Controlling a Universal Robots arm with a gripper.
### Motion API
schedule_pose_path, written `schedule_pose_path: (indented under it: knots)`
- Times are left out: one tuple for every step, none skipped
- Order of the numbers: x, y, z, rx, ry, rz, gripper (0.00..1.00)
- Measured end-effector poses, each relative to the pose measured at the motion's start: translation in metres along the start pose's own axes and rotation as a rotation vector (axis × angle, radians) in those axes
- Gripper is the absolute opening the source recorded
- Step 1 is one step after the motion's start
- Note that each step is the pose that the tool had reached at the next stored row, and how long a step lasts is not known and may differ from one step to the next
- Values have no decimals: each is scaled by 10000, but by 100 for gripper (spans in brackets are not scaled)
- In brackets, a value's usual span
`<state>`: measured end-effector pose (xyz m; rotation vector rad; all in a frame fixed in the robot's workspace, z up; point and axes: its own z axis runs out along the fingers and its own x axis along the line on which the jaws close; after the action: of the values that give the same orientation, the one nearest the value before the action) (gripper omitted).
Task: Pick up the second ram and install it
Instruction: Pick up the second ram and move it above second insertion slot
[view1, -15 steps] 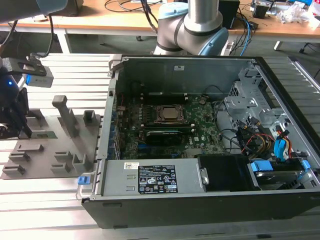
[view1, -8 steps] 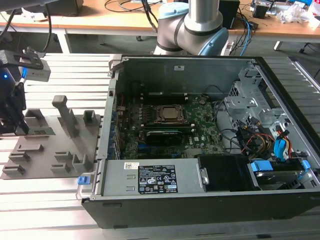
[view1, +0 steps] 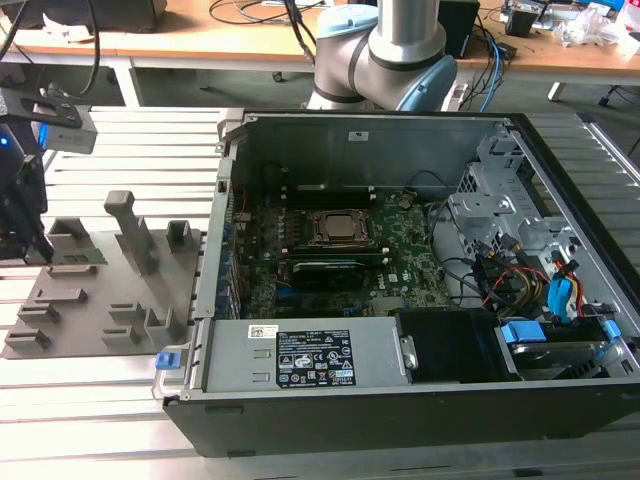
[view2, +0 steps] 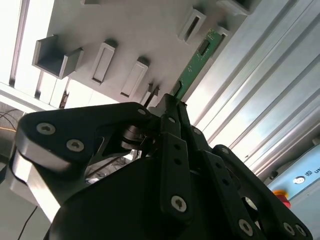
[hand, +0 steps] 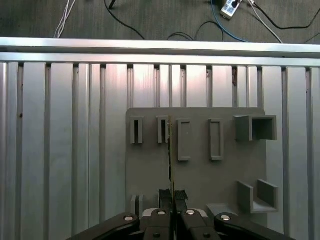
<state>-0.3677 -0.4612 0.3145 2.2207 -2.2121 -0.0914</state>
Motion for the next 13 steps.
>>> schedule_pose_path:
  knots:
    - [-1, 1, -23, 0, 0, 0, 14]
    - [-1, 2, -39, -1, 1, 0, 14]
    - [-2, 3, -55, -1, 1, 0, 14]
    - [-3, 4, -81, 0, 0, 0, 14]
    - [-3, 4, -95, -1, 0, 0, 14]
    - [-4, 5, -108, -1, 1, 0, 14]
    - [-5, 6, -140, 0, 0, 0, 14]
    - [-6, 8, -167, 0, 0, 0, 14]
    - [-7, 8, -181, -1, 1, 0, 14]
    - [-8, 9, -205, 0, 0, 0, 14]
    - [-8, 10, -221, 0, 0, 0, 14]
    - [-9, 11, -237, -1, 0, -1, 14]
    - [-9, 12, -255, -1, 1, 0, 14]
